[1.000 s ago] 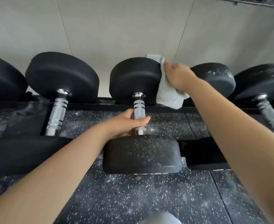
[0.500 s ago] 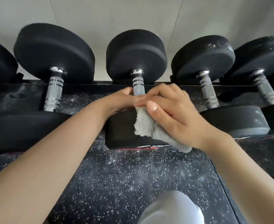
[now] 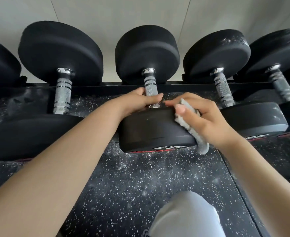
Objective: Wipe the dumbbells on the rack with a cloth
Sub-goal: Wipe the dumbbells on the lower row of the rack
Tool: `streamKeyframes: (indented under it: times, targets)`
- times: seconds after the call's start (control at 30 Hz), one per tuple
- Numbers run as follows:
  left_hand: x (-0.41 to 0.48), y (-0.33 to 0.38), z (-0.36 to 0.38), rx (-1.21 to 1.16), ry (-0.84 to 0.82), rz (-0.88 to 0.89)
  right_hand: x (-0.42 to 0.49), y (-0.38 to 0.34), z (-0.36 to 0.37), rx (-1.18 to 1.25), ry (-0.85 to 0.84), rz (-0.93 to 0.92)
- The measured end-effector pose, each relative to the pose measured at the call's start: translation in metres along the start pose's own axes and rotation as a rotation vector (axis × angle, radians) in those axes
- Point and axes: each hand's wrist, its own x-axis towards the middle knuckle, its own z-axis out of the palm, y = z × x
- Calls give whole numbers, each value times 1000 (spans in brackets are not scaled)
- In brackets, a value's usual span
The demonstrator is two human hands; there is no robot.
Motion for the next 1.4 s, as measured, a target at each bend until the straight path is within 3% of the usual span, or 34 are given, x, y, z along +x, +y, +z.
streamKeyframes:
  times: [0.1,0.27,0.37,0.5,0.6,0.7,0.9,1.0,1.1,1.2,1.27,1.33,1.4]
  targets:
    - [-1,1,1,-14,17,-11,3,-5,0,-40,21,52]
    - [-6,4,0,-19,-3,50,17,-40,39,-718,60,-155]
    - [-6,4,2,-20,-2,43,11,-26,27,-455,40,-121]
    - [0,2,2,3,19,17,-8,2,3,115,91,211]
    - [0,3,2,14,25,20,-12,3,7,31,170,435]
    - [2,1,2,16,34,40,-19,-5,16,0,317,534]
    - [1,2,3,-25,27,31,-21,-17,29,-11,393,544]
    - [0,2,2,-18,-4,15,-17,-32,40,-333,375,463]
    - [4,-1,-1,-3,1,59,-14,-50,62,-786,310,133]
    - [1,-1,-1,24,24,65,-8,-49,61,-865,163,-153]
    - [3,-2,0,1,10,56,0,-45,42,-689,99,-40]
    - [3,-1,-2,14,4,51,8,-45,30,-521,149,114]
    - [2,0,-3,19,-23,52,8,-49,39,-672,135,108]
